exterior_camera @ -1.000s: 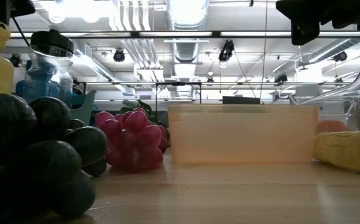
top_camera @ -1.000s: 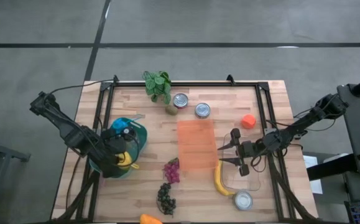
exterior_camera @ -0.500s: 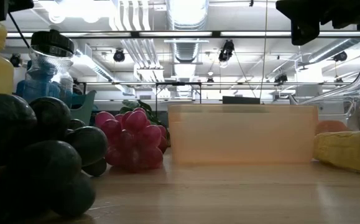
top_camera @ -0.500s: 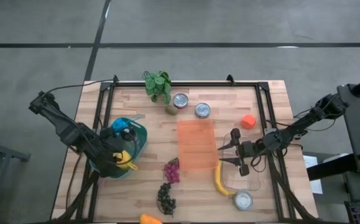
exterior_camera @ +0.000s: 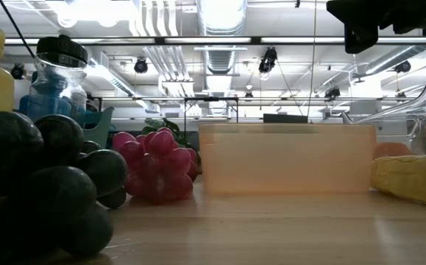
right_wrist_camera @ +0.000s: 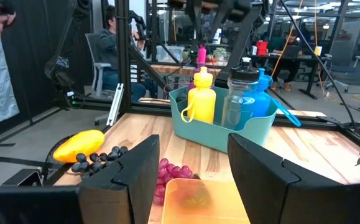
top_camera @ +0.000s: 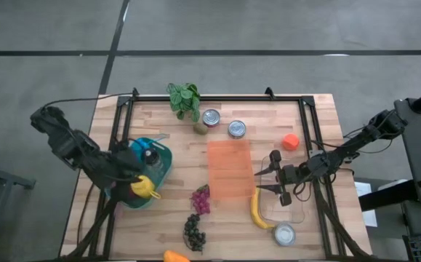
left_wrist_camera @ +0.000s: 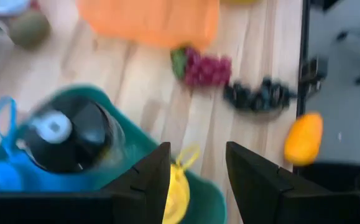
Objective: Pick & Place Food Item
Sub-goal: Adjust the green bin
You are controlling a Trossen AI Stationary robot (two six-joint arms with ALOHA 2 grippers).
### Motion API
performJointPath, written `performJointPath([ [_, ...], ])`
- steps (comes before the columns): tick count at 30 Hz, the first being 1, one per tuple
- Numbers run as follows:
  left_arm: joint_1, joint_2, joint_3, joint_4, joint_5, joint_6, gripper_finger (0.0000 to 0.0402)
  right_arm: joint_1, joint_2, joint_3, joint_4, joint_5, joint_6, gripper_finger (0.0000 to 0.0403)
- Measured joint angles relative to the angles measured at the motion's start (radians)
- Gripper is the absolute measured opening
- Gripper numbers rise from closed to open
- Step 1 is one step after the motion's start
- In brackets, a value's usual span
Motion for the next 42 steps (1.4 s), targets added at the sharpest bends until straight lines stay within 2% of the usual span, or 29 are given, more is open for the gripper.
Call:
performJointPath([
  [7,0.002,0.000,0.094,0.015,-0.182,0.008,0.0160,0.000,0.000,0.000,0.000,0.000,0.000,0.0189],
  [14,0.014,0.000,0.117,0.047,-0.324,0.038,0.0160,0.000,0.000,0.000,0.000,0.000,0.000,0.0189],
  [19,0.072,0.000,0.116,0.085,-0.375,0.044,0.0160,0.000,0.000,0.000,0.000,0.000,0.000,0.0189],
  [22,0.135,0.000,0.116,0.129,-0.379,0.103,0.0160,0.000,0.000,0.000,0.000,0.000,0.000,0.0189],
  [26,0.263,0.000,0.116,0.202,-0.317,0.200,0.0160,0.000,0.000,0.000,0.000,0.000,0.000,0.0189],
  [34,0.582,0.000,0.115,0.272,0.008,0.363,0.0160,0.000,0.000,0.000,0.000,0.000,0.000,0.0189],
  [37,0.635,0.000,0.115,0.292,0.082,0.440,0.0160,0.000,0.000,0.000,0.000,0.000,0.000,0.0189],
  [42,0.642,-0.020,0.114,0.364,0.087,0.517,0.0160,0.000,0.000,0.000,0.000,0.000,0.000,0.0189],
])
